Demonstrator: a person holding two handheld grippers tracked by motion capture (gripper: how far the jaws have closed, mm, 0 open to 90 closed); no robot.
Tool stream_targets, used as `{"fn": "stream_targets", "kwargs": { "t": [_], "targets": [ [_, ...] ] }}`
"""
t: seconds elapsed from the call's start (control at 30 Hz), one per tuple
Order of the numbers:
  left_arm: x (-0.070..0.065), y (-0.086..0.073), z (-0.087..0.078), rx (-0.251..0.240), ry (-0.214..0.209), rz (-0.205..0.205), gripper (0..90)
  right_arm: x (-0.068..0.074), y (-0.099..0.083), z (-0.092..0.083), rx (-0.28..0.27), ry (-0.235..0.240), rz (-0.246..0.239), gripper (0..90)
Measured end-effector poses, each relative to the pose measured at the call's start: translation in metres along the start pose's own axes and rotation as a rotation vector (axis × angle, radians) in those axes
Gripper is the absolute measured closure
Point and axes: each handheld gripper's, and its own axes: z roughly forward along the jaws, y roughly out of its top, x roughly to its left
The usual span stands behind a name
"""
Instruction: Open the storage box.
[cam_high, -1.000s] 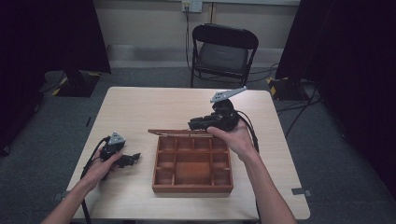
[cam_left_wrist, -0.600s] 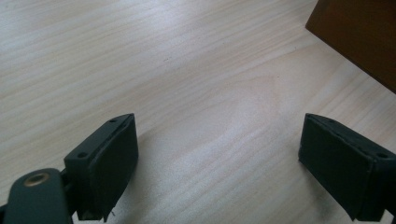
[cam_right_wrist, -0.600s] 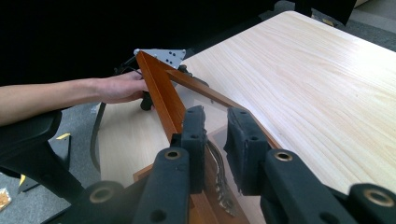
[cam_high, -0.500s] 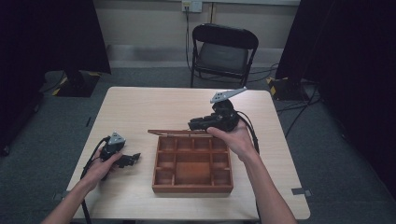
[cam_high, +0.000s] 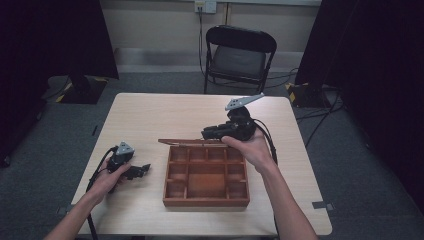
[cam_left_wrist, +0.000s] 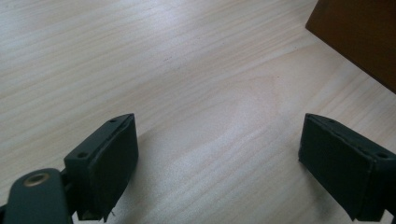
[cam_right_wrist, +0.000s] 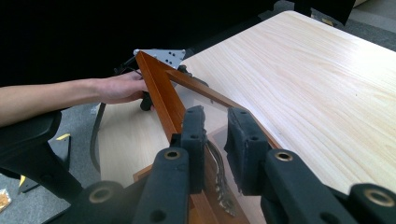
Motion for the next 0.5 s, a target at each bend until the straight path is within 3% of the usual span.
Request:
{"fn": "stream_targets", "kwargs": {
  "t": [0.5],
  "targets": [
    [0.0, 0.0, 0.0, 0.0, 0.0, 0.0, 11.4, 0.0007, 0.0003, 0.0002, 0.001, -0.005, 0.0, 77.4]
  ]
}}
